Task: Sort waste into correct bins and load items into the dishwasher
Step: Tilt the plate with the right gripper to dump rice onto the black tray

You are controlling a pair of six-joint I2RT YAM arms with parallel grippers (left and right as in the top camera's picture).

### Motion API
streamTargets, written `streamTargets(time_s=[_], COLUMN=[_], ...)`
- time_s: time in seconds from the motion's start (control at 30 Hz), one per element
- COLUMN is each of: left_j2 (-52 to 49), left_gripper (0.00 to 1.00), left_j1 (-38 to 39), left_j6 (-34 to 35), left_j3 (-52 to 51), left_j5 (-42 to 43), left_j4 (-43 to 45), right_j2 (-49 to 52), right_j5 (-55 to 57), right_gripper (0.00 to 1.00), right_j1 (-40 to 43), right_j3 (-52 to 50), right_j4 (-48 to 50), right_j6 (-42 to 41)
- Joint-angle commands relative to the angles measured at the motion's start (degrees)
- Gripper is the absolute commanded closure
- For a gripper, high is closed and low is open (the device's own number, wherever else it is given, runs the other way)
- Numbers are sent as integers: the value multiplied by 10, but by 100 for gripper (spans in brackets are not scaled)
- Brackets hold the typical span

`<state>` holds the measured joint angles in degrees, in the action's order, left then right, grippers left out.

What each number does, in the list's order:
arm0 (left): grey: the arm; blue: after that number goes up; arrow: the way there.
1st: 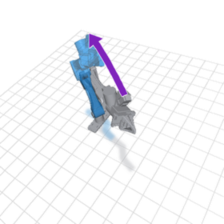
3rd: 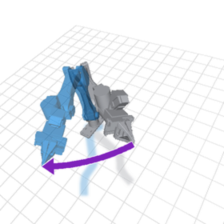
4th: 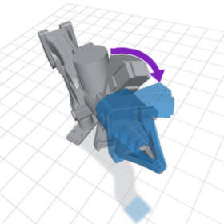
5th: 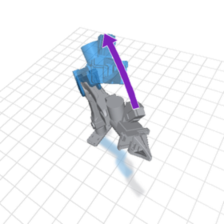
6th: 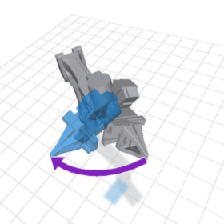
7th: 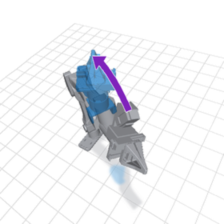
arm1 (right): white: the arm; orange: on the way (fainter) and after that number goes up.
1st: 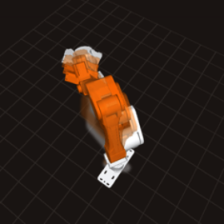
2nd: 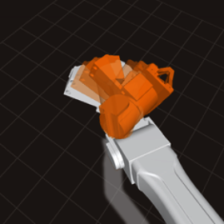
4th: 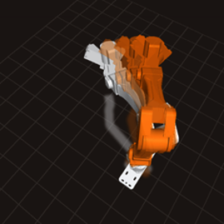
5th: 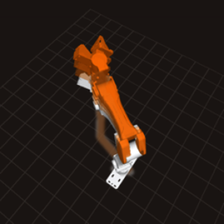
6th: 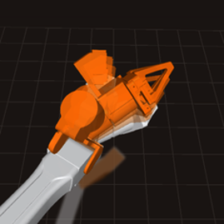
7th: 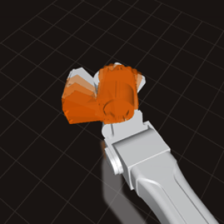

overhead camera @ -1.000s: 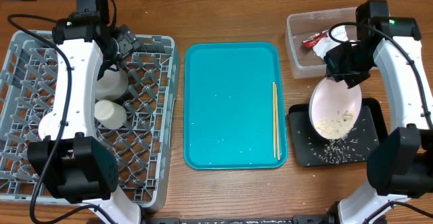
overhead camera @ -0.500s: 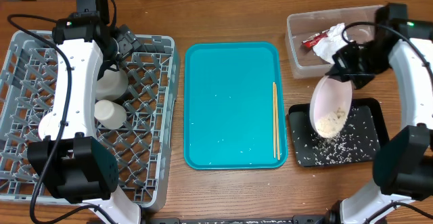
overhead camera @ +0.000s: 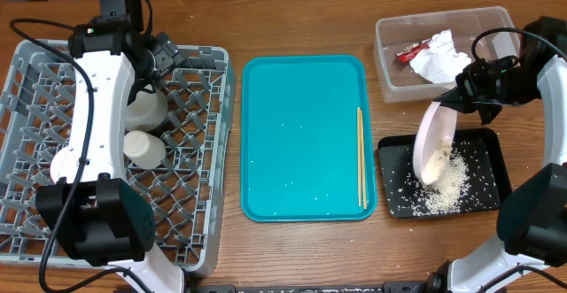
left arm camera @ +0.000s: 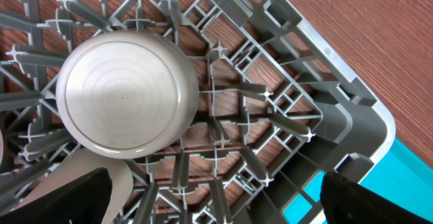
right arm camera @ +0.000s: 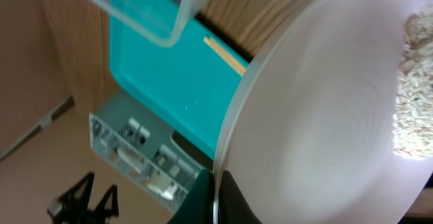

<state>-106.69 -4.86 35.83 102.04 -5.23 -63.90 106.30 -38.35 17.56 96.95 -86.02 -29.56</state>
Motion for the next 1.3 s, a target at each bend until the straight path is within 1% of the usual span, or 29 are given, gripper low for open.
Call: streamTargets(time_s=[0.0,0.07,0.37,0.47,0.5,0.67,0.8,0.9,1.0,1.07,1.1,1.27], left_j2=[-9,-9,-9,-9,-9,-9,-9,-9,-9,-9,-9,-9], left_gripper=[0,0,0,0,0,0,0,0,0,0,0,0], left_j1=[4,4,4,4,4,4,4,4,4,4,4,4], left_j6=[-3,-3,-3,-3,-3,-2,-2,-3,-3,-2,-2,-2], left_j3=[12,12,12,12,12,12,12,12,12,12,12,12], left_j5=[-10,-10,-10,-9,-9,-9,-9,-9,-9,-9,-9,-9], left_j4=[-2,-1,-1,-2,-2,2,0,0,-1,1,2,2], right_j2=[-9,-9,-9,-9,-9,-9,-8,-8,-8,-8,-9,-7], right_j5=[-64,-85,-96,-150,-153,-156,-155,-172,-166,-171,-184,-186], right_gripper=[96,97,97,96,96,97,96,97,96,96,97,97], right_j1=[16,28,66,67,67,67,70,80,88,92,92,92], right_j3=[-2,-2,-2,-2,-2,-2,-2,-2,-2,-2,-2,-2], right_j4=[-14,-22,-50,-84,-84,-95,-63,-86,-80,-112,-111,-101], right_j6=[57,76,105,157,161,163,145,160,163,172,184,176])
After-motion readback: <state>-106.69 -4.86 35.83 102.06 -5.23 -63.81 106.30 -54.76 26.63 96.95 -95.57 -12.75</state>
